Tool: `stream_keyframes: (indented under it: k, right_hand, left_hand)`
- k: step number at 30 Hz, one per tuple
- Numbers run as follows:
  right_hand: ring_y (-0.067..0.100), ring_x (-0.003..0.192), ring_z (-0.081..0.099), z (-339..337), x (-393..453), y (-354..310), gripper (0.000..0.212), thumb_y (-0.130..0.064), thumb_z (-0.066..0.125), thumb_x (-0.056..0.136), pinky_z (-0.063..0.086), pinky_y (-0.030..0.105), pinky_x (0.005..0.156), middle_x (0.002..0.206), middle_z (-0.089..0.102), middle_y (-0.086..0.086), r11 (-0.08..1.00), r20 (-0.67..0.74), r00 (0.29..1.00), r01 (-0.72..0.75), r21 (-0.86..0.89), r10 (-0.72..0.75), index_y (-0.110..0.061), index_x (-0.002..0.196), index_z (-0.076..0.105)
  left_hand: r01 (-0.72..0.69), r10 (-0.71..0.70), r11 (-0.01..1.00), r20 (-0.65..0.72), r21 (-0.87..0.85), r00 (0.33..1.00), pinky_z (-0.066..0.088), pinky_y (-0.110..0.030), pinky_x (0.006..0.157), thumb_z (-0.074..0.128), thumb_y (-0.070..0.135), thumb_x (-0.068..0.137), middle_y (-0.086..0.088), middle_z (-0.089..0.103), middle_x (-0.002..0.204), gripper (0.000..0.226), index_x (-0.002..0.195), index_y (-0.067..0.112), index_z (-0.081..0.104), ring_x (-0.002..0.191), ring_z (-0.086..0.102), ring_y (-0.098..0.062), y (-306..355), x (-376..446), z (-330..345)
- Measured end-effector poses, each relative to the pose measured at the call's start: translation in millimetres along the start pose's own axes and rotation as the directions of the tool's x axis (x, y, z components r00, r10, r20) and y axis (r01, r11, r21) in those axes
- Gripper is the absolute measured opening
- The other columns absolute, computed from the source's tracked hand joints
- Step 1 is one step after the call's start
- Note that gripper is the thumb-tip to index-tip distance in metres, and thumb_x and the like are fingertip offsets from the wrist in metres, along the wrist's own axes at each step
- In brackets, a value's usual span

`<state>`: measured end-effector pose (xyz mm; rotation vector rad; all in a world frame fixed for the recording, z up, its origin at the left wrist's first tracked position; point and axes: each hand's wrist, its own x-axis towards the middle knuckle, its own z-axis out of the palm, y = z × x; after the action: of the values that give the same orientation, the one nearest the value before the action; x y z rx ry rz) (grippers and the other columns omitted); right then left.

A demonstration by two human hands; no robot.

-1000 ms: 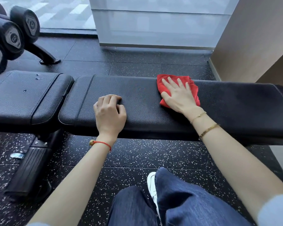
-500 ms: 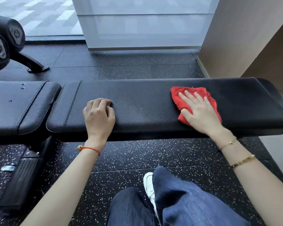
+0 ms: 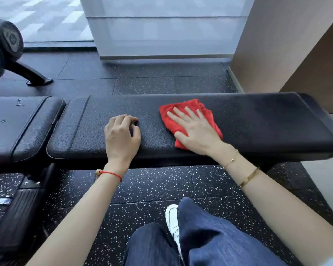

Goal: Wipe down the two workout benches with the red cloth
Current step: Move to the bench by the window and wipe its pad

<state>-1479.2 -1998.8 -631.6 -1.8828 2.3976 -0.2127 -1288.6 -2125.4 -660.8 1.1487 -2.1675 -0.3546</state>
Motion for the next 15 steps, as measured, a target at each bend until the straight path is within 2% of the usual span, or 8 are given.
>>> stream_keyframes:
  k: [2, 4, 7, 11, 15]
  right_hand:
    - [0.018, 0.151, 0.007, -4, -8, 5, 0.064, -0.045, 0.037, 0.091, -0.003, 0.041, 0.122, 0.162, 0.016, -0.011, 0.996, 0.018, 0.998, 0.067, 0.061, -0.068, -0.037, 0.153, 0.02]
    - [0.017, 0.151, 0.007, -8, -2, 16, 0.061, -0.041, 0.041, 0.095, -0.004, 0.04, 0.122, 0.161, 0.017, -0.011, 0.99, 0.032, 0.997, 0.062, 0.124, -0.066, -0.038, 0.152, 0.022]
    - [0.018, 0.151, 0.005, -9, 26, 21, 0.056, -0.038, 0.038, 0.099, -0.004, 0.042, 0.122, 0.163, 0.013, -0.01, 0.995, 0.047, 0.999, -0.028, 0.093, 0.024, -0.037, 0.153, 0.02]
    - [0.022, 0.151, 0.001, -5, 72, -5, 0.056, -0.043, 0.025, 0.1, -0.007, 0.046, 0.121, 0.163, 0.007, -0.009, 0.99, 0.078, 0.989, -0.129, 0.062, 0.124, -0.036, 0.154, 0.015]
    - [0.022, 0.151, -0.001, 3, 85, -56, 0.056, -0.045, 0.023, 0.1, -0.008, 0.046, 0.121, 0.164, 0.005, -0.01, 0.997, 0.105, 0.994, -0.026, 0.068, 0.018, -0.037, 0.155, 0.012]
  left_hand:
    - [-0.01, 0.01, 1.0, -0.001, -0.009, 1.0, 0.037, -0.038, 0.097, 0.056, 0.013, 0.089, 0.0, 0.067, 0.111, 0.019, 0.103, 0.016, 0.069, 0.112, 0.054, -0.024, -1, -1, -2]
    - [-0.027, 0.027, 1.0, -0.007, -0.008, 1.0, 0.038, -0.038, 0.096, 0.057, 0.011, 0.088, 0.0, 0.067, 0.112, 0.02, 0.103, 0.016, 0.069, 0.112, 0.054, -0.025, -5, -2, -9]
    - [-0.042, 0.043, 0.999, -0.022, 0.032, 0.999, 0.039, -0.04, 0.096, 0.057, 0.01, 0.088, 0.001, 0.066, 0.113, 0.021, 0.105, 0.017, 0.069, 0.113, 0.055, -0.025, -21, -3, -24]
    - [0.027, -0.023, 0.996, -0.046, 0.087, 0.999, 0.04, -0.043, 0.098, 0.059, 0.01, 0.088, -0.002, 0.066, 0.118, 0.024, 0.11, 0.016, 0.068, 0.116, 0.054, -0.027, -44, -10, -48]
    - [0.066, -0.064, 0.991, -0.026, 0.115, 0.998, 0.038, -0.043, 0.102, 0.059, 0.012, 0.089, -0.005, 0.063, 0.123, 0.027, 0.115, 0.014, 0.066, 0.121, 0.053, -0.027, -56, -18, -59]
